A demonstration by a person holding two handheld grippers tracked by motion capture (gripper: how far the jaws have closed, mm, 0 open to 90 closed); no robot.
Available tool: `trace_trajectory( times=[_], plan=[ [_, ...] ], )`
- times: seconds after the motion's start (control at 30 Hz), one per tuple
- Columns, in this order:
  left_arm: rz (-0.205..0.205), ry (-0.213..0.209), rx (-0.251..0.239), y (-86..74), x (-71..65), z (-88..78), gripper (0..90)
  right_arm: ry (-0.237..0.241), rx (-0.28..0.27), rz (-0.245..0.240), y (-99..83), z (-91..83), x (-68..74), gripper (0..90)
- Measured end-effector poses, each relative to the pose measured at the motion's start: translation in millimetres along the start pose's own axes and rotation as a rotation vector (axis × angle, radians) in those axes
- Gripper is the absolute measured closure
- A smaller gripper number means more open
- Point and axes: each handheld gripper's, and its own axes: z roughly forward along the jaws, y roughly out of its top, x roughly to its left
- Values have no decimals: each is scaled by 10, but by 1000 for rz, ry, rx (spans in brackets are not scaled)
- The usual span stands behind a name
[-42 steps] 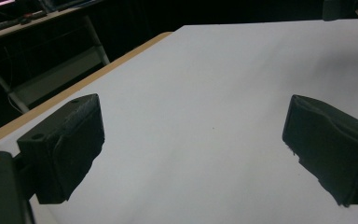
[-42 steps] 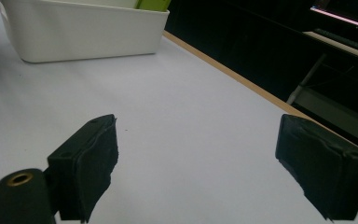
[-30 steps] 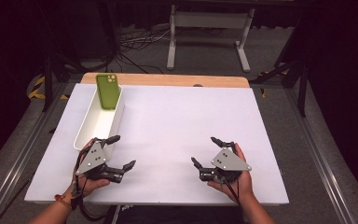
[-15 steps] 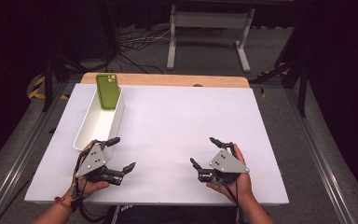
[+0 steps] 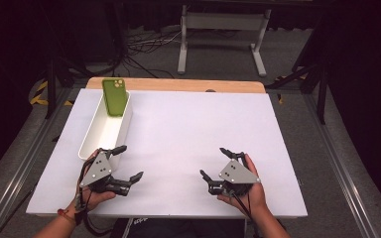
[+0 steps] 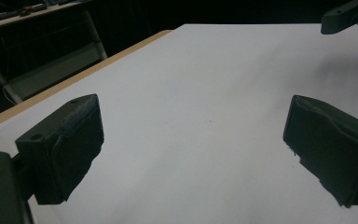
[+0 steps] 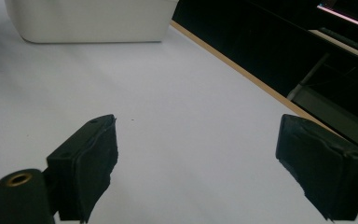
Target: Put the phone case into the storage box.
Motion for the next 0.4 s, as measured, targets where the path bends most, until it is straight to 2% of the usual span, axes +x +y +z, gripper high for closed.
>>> trace_trajectory(
  times=[0.2, 0.4],
  plan=[
    [19, -5, 10, -1, 0, 3, 59, -5, -7, 4, -1, 6, -27, 135],
    [15, 12, 25, -18, 5, 15, 58, 3, -4, 13, -20, 41, -43, 134]
  ],
)
